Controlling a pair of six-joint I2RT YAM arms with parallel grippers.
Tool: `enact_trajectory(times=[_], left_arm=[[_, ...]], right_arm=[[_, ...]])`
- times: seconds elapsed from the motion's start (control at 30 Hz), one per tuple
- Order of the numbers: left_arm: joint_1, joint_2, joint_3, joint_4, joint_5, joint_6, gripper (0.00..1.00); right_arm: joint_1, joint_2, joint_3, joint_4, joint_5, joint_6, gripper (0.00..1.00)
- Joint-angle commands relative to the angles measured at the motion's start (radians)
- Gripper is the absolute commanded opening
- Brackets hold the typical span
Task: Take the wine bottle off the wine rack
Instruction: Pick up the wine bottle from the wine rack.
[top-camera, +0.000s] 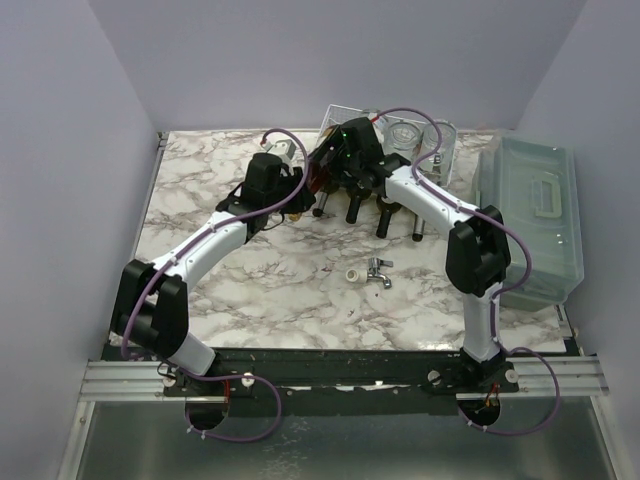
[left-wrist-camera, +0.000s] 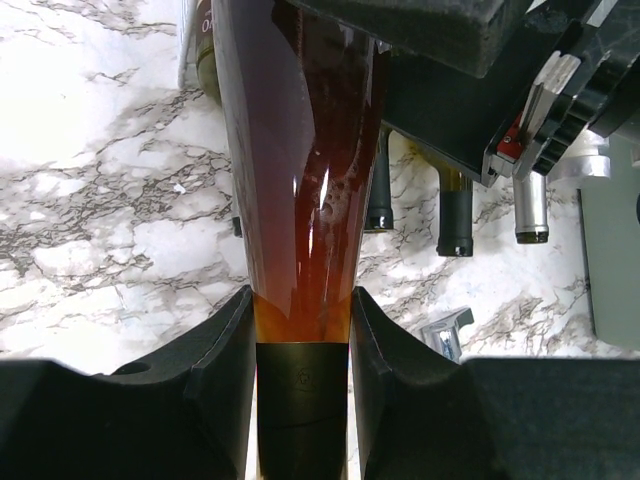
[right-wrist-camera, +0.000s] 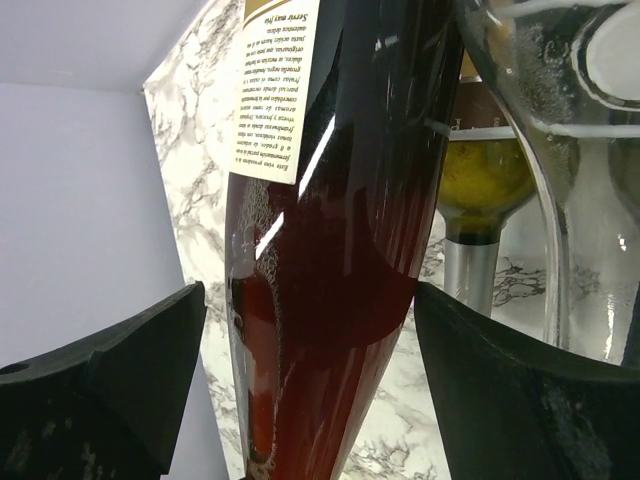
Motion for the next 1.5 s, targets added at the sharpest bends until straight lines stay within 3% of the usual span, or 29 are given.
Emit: enact_trajectory(times=[0.0, 0.3, 0.63, 1.47], left_arm=[[0.02, -0.133, 0.039, 0.29, -0.018, -0.001, 0.0], [0.021, -0.153, 0.048, 0.289, 0.009, 0.003, 0.0], [0.021, -0.172, 0.048, 0.275, 0.046, -0.002, 0.0], [0.016, -0.19, 0.051, 0.226, 0.058, -0.013, 0.0]], right_arm=[[0.008, 0.045, 0.034, -0.013, -0.018, 0.035, 0.85], [0.009, 0.013, 0.029, -0.001, -0.038, 0.048, 0.71], [0.008, -0.026, 0.04, -0.002, -0.035, 0.042, 0.64], [0.01, -0.068, 0.039, 0.023, -0.05, 0.016, 0.6]])
